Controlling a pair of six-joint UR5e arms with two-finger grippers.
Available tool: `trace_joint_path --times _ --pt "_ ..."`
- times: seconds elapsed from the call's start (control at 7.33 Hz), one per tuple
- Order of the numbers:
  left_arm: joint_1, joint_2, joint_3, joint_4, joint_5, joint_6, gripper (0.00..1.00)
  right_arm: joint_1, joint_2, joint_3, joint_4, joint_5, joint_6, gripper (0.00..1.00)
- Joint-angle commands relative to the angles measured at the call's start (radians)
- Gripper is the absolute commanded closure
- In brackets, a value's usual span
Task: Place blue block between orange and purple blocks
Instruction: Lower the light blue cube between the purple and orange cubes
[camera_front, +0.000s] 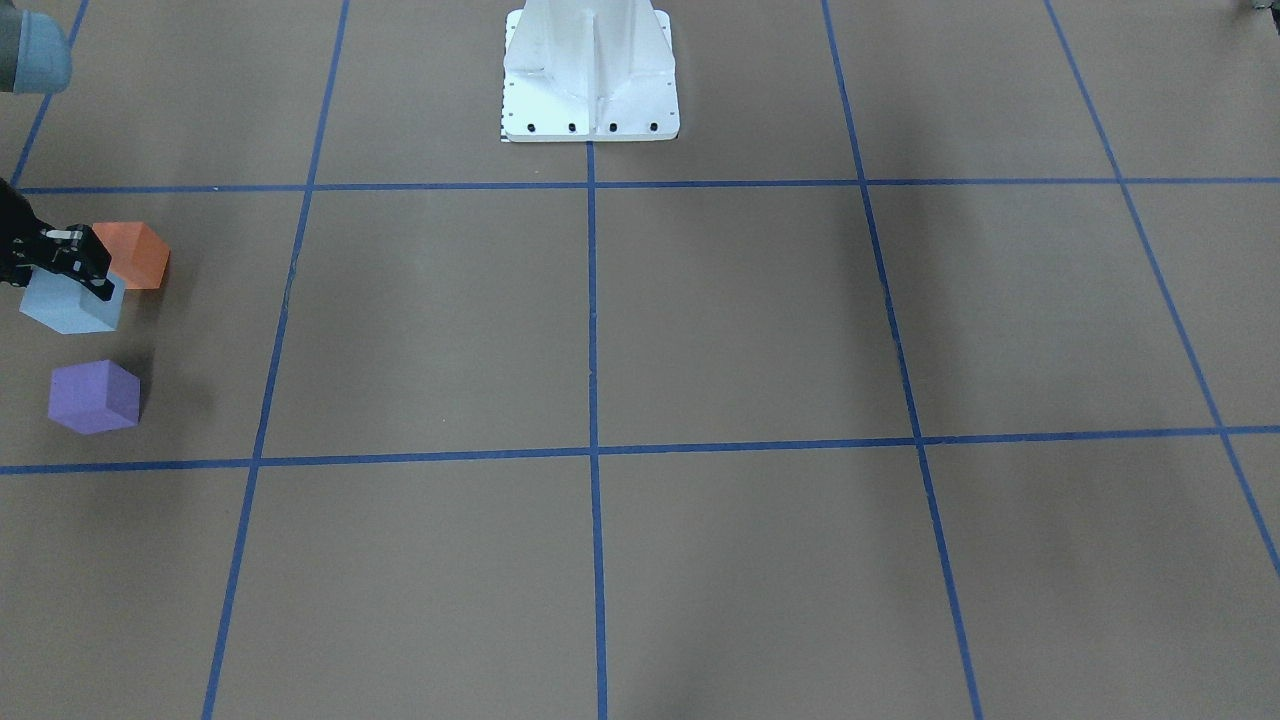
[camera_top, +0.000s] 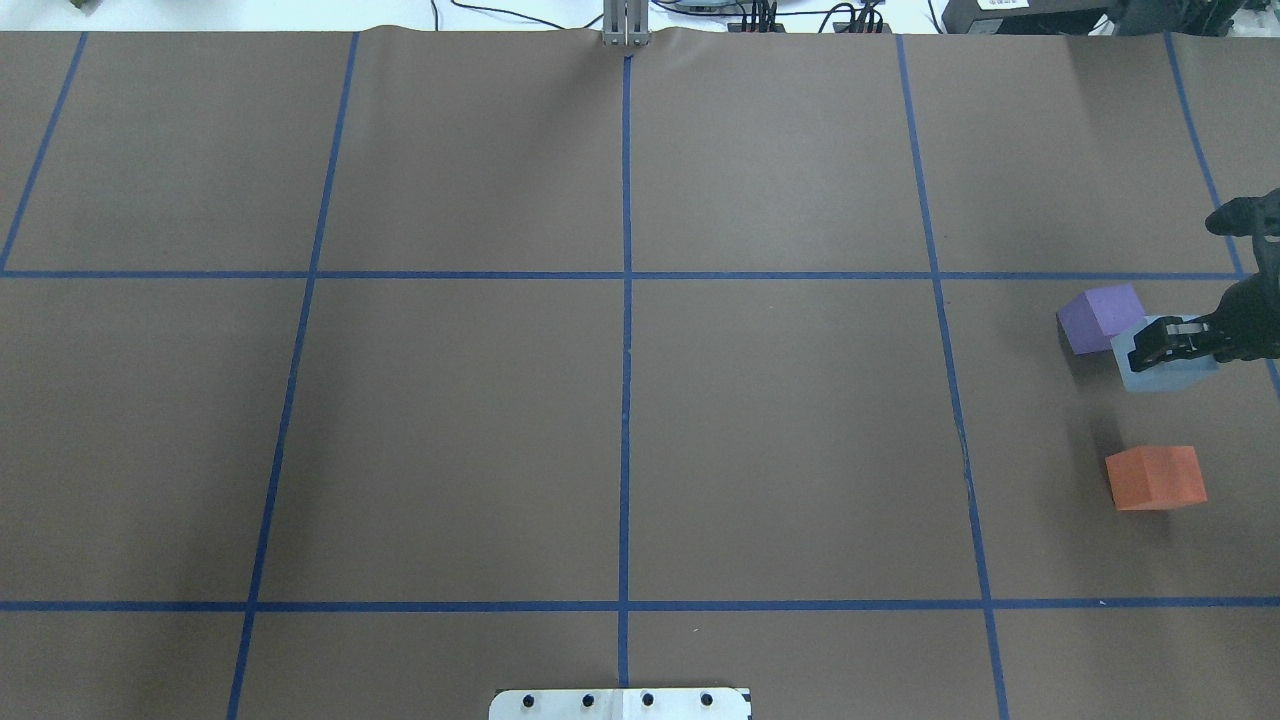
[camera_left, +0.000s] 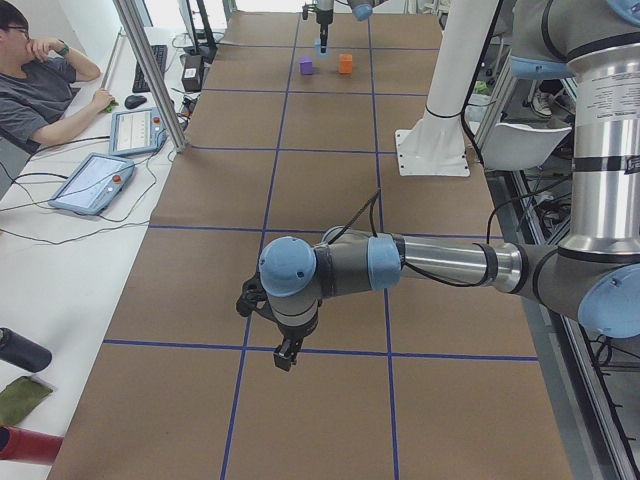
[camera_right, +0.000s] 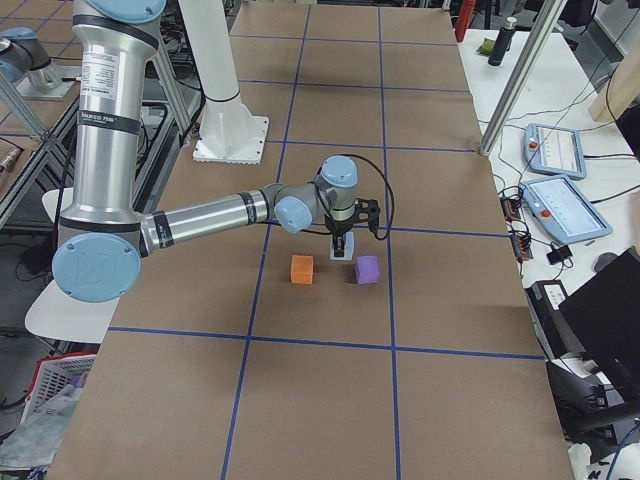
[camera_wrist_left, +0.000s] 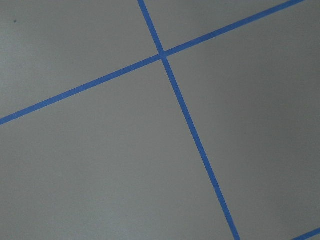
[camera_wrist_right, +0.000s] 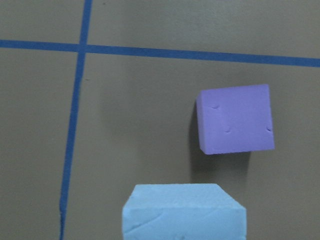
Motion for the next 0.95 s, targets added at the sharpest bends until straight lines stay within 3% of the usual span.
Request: trace_joint_path --times 0.0,0.27,0.82 --pt "0.0 0.002 0.0 0.0 0.0 0.0 0.0 -0.003 -0.011 -0.04 0.043 -0.028 0.027 1.0" --pt "0.0 0.0 0.0 0.0 0.0 0.0 0.0 -0.018 -0.011 -0.115 0.164 -0.028 0.049 1.0" --pt "0.0 0.002 0.0 0.0 0.0 0.0 0.0 -0.1 -0.008 -0.115 0.177 -0.054 0.112 1.0"
